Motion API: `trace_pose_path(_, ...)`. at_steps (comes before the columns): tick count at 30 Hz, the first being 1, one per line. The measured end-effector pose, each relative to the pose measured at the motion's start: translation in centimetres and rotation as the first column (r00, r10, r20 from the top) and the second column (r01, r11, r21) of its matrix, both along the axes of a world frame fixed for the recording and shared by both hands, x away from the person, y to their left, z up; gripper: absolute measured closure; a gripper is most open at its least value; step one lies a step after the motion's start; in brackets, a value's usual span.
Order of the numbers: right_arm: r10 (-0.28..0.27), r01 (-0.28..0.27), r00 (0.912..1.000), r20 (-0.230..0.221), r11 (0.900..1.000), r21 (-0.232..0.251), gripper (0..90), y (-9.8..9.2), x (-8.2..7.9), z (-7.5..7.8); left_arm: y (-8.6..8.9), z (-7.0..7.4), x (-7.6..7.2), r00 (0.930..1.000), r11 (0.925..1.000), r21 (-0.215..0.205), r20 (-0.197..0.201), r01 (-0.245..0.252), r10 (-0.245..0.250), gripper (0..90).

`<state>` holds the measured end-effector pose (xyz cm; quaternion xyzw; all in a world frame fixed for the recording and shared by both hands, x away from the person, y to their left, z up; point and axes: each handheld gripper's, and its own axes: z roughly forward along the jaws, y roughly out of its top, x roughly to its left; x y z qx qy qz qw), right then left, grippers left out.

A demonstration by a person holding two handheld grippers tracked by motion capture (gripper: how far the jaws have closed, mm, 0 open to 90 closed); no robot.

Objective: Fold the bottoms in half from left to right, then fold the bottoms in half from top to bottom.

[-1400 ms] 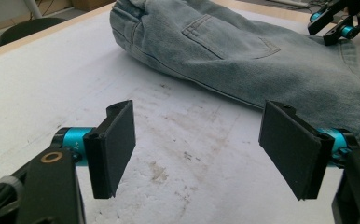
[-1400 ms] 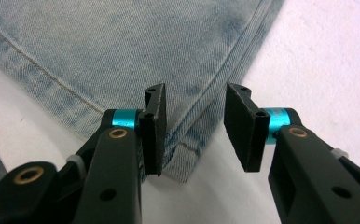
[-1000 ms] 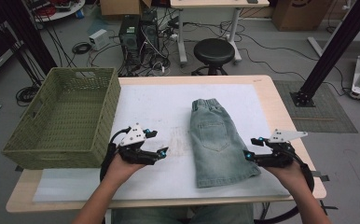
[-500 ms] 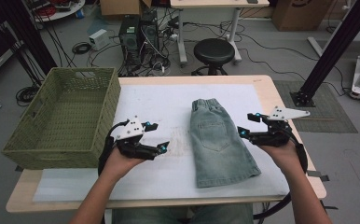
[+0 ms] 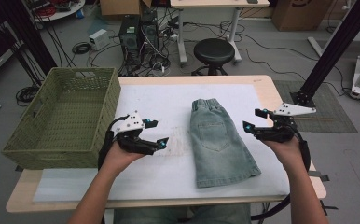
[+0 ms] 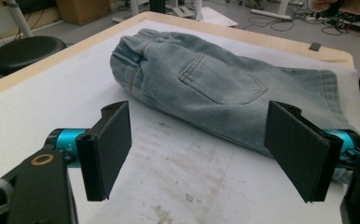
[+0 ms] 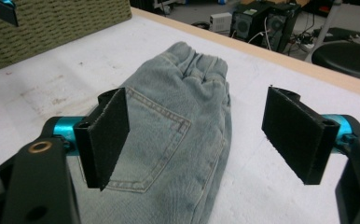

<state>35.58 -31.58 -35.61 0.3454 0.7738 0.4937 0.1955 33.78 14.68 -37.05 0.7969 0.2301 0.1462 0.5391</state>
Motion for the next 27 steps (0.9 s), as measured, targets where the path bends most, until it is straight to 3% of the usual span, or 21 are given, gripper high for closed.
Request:
trace_pose_path(5,-0.012,0.011,0.9997,-0.020,1.000,-0.021,21.9,-0.1,0.1,-0.8,0.6,0.2,0.1,0.9998,0.9997,-0.017,0.006,-0.018,0.018,23.6)
trace_pose_path(13,-0.028,0.026,0.9990,-0.034,0.998,-0.061,21.5,-0.4,0.2,-1.4,0.3,-0.3,0.7,0.9998,0.9999,0.005,-0.011,-0.016,0.016,23.5)
trace_pose_path(21,-0.031,0.030,0.9992,-0.023,0.997,-0.065,21.5,-0.4,0.2,-1.1,0.3,-0.3,0.4,0.9996,0.9996,0.006,-0.006,-0.029,0.029,23.5)
trace_pose_path(27,-0.037,0.034,0.9986,-0.038,0.997,-0.071,21.5,-0.2,0.2,-1.4,-0.3,-0.9,0.7,0.9990,0.9995,0.001,-0.032,-0.032,0.032,23.1)
